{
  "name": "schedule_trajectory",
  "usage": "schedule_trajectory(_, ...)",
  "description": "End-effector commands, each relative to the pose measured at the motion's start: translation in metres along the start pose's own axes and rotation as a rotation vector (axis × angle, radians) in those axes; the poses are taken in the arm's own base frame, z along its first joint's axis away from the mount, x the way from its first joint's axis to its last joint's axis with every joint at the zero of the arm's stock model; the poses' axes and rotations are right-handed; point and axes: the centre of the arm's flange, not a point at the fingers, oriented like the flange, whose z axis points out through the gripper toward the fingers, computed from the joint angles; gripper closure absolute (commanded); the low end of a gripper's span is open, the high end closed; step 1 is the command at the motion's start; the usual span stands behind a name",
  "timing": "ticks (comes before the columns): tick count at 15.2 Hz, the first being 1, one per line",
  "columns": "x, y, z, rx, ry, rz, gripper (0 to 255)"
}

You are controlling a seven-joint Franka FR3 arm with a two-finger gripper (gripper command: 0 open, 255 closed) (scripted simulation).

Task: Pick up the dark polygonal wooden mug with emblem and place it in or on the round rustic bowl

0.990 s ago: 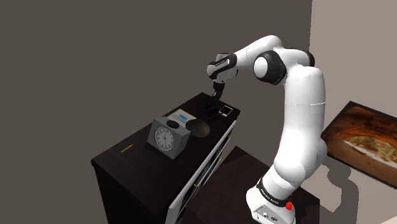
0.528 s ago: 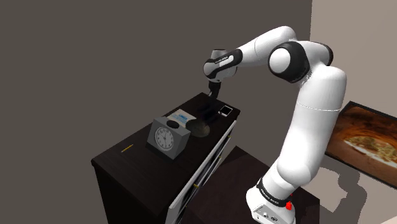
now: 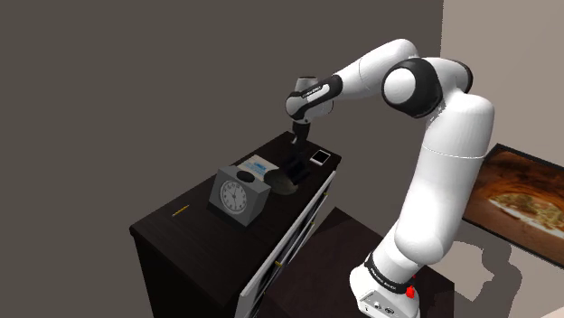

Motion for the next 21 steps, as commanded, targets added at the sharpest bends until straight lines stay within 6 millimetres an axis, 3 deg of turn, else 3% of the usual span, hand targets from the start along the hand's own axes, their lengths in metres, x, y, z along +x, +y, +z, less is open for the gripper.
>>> schedule_trajectory(1, 0.002, -0.001, 0.010, -0.001, 0.001, 0.000, 255)
schedule_trajectory(15, 0.013, -0.004, 0.085, -0.001, 0.001, 0.000, 255)
schedule_trajectory(21, 0.013, -0.004, 0.085, -0.001, 0.001, 0.000, 255)
